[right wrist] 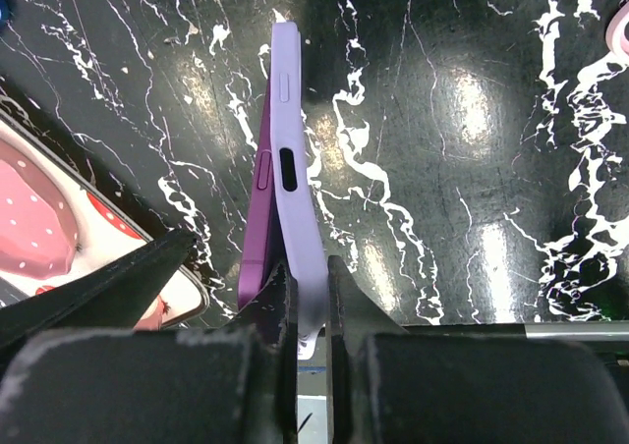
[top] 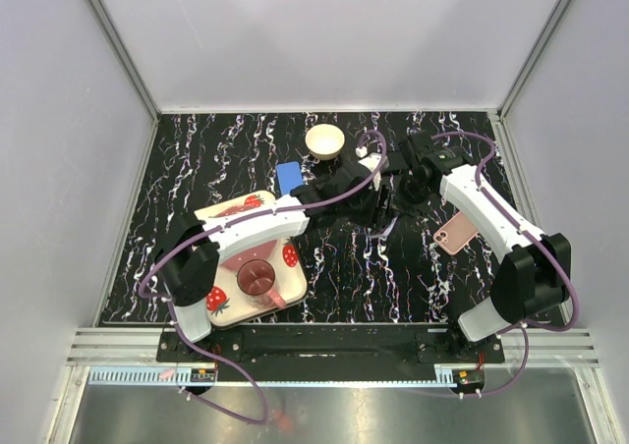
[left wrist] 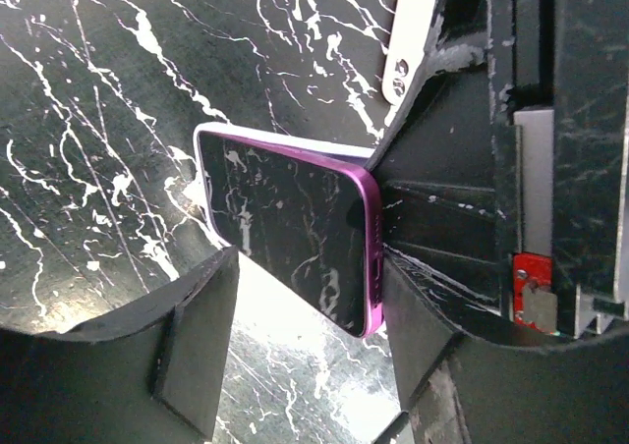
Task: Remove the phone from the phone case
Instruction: Remove the phone case from the phone.
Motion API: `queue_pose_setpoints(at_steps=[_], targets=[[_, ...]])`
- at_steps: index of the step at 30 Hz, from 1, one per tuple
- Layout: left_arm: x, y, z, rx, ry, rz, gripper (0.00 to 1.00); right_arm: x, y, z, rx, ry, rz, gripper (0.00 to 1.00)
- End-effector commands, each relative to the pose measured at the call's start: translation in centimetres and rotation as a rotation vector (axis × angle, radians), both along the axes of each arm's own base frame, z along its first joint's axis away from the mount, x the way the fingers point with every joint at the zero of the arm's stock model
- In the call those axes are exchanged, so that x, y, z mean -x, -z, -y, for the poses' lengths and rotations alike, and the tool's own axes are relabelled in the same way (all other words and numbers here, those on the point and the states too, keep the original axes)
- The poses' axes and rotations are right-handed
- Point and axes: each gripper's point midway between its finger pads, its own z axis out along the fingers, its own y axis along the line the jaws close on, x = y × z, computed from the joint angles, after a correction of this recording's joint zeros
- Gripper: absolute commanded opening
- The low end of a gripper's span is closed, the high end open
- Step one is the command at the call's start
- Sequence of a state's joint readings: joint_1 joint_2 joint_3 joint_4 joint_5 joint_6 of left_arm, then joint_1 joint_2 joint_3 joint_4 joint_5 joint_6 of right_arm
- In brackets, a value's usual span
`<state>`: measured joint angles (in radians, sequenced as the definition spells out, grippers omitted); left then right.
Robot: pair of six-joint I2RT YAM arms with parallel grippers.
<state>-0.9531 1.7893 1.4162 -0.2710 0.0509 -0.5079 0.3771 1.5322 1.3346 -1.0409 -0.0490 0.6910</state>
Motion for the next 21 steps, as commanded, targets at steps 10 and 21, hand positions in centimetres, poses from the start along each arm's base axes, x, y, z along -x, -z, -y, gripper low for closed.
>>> queue_pose_setpoints(at_steps=[10,21], targets=[[-1.3,3.2,-0.4,-0.176,-0.082,0.084,0.52,-0.4,-1.5,-2.2,-0.154,0.017,0.066,0.0],[-1.7,4.3,-0.1,-0.232,-0.101,0.135,0.44,-0.2,-1.2,-2.6,-0.18,0.016,0.061,0.0]])
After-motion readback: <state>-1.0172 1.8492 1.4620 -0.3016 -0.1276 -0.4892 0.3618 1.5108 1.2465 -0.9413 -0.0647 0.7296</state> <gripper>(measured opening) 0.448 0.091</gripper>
